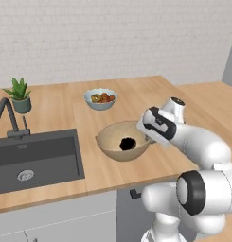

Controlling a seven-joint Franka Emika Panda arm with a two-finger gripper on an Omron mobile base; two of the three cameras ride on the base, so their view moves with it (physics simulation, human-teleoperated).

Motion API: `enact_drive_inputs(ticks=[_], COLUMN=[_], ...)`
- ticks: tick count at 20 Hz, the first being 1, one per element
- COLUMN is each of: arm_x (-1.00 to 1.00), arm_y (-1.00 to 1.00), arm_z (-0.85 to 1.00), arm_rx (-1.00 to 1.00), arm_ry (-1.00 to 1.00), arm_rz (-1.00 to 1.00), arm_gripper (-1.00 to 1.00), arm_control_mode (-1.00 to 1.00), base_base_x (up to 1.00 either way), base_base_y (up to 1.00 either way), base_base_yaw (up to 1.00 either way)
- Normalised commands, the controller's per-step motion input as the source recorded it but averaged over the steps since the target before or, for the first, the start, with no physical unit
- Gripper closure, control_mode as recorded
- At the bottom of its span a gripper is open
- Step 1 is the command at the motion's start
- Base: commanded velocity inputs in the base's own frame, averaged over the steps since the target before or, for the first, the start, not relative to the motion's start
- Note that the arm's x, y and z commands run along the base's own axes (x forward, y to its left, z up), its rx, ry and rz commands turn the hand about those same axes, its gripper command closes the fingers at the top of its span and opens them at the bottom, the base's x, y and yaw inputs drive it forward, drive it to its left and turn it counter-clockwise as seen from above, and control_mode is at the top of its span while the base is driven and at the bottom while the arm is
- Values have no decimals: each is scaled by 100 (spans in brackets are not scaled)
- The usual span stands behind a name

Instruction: Open the cabinet, pick up the bread from the cabinet and place it in the basket. Then move the basket to the dining counter.

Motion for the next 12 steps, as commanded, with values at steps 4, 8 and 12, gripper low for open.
enact_drive_inputs(ticks=[4,8,12], arm_x=[29,23,16], arm_y=[-4,0,0], arm_z=[-35,-29,-16], arm_rx=[1,0,0], arm_ry=[0,1,3], arm_rz=[0,0,0], arm_gripper=[100,100,100], arm_control_mode=[-100,-100,-100], base_base_x=[0,0,0], base_base_y=[0,0,0], base_base_yaw=[0,0,0])
